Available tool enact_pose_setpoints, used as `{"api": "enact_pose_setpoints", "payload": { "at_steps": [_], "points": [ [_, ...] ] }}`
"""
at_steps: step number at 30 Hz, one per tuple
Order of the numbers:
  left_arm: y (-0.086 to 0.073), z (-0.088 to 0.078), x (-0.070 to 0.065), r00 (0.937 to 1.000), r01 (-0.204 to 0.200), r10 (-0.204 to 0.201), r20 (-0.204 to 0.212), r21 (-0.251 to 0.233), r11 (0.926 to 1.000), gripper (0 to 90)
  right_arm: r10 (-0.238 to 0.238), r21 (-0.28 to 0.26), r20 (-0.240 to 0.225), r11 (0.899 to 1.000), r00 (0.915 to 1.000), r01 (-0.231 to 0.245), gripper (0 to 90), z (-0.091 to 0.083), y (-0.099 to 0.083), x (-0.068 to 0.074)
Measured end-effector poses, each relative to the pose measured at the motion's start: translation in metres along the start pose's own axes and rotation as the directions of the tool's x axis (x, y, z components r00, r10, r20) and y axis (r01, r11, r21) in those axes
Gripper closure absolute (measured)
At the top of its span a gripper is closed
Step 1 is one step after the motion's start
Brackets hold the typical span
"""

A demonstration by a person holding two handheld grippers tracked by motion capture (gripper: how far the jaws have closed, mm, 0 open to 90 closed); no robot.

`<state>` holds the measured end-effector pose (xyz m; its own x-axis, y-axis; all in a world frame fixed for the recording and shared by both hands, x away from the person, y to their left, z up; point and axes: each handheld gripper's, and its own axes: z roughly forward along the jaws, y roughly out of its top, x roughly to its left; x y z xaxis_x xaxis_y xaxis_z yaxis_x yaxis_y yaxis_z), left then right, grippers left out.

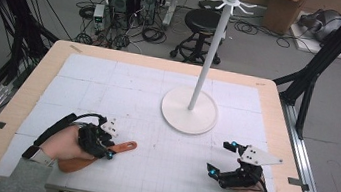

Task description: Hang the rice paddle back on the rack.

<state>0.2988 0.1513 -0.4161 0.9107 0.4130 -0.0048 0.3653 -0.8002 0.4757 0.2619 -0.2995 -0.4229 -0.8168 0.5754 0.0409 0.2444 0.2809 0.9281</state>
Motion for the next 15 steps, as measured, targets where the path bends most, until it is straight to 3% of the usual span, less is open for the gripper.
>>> {"api": "enact_pose_setpoints", "payload": {
  "at_steps": [3,7,11,15],
  "points": [
    [-0.003,-0.005,0.000,0.9999,0.004,-0.005,-0.016,-0.019,0.9998,65.1,0.001,0.000,0.000,1.000,1.0000,-0.001,3.3,0.000,0.000,0.000],
    [-0.007,-0.021,0.001,0.9997,0.021,-0.022,-0.010,-0.092,0.9955,65.1,-0.001,-0.001,0.001,1.000,1.0000,0.001,3.3,0.000,0.000,0.000],
    [-0.009,-0.036,0.001,0.9993,0.034,-0.036,-0.010,-0.166,0.9856,65.1,-0.005,0.001,0.003,1.000,1.0000,0.005,3.3,0.000,0.000,0.000],
    [-0.011,-0.048,0.001,0.9980,0.037,-0.048,-0.041,-0.233,0.9717,65.1,-0.002,-0.001,0.003,1.000,1.0000,0.002,3.3,0.000,0.000,0.000]
  ]
}}
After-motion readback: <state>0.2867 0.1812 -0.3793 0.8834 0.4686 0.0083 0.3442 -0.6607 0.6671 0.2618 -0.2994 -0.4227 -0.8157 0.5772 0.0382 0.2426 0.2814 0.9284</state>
